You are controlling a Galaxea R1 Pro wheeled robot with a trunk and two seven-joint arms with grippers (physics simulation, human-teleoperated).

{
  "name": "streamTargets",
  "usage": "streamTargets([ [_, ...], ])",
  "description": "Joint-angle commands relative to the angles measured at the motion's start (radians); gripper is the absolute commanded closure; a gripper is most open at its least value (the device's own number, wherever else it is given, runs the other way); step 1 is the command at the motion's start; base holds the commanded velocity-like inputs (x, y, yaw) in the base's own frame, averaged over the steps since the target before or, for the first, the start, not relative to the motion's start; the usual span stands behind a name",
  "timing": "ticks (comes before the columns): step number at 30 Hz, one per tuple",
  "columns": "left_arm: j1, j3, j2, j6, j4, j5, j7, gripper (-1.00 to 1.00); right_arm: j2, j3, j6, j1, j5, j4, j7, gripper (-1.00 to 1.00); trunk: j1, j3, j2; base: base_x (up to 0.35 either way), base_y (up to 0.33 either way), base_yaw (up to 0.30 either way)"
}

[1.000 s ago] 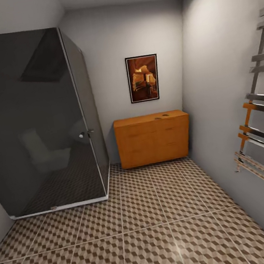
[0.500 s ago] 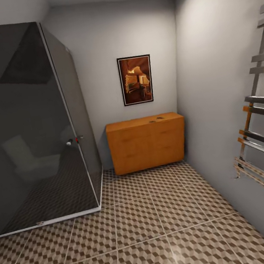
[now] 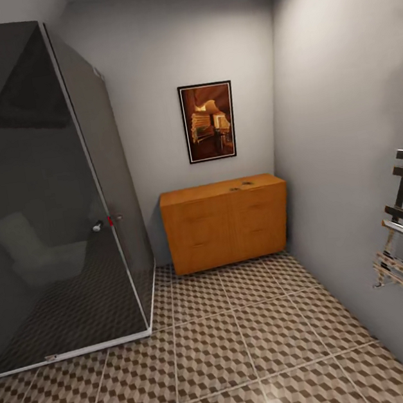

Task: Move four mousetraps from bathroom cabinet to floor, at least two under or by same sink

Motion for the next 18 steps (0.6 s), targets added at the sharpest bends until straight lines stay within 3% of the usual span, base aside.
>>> streamTargets([
  [1, -0.001, -0.009, 0.000, -0.003, 0.000, 0.008, 0.003, -1.00, 0.000, 0.005, -0.003, -0.001, 0.009, 0.003, -0.007, -1.00, 0.001, -0.001, -0.001, 0.324, 0.000, 0.000],
  [12, -0.001, -0.009, 0.000, -0.006, 0.000, 0.008, 0.003, -1.00, 0.000, 0.005, -0.010, -0.001, 0.009, 0.003, -0.007, -1.00, 0.001, -0.001, -0.001, 0.324, 0.000, -0.003],
  [18, -0.001, -0.009, 0.000, -0.006, 0.000, 0.008, 0.003, -1.00, 0.001, 0.005, -0.010, -0.001, 0.009, 0.003, -0.007, -1.00, 0.001, -0.001, -0.001, 0.323, 0.000, -0.131],
])
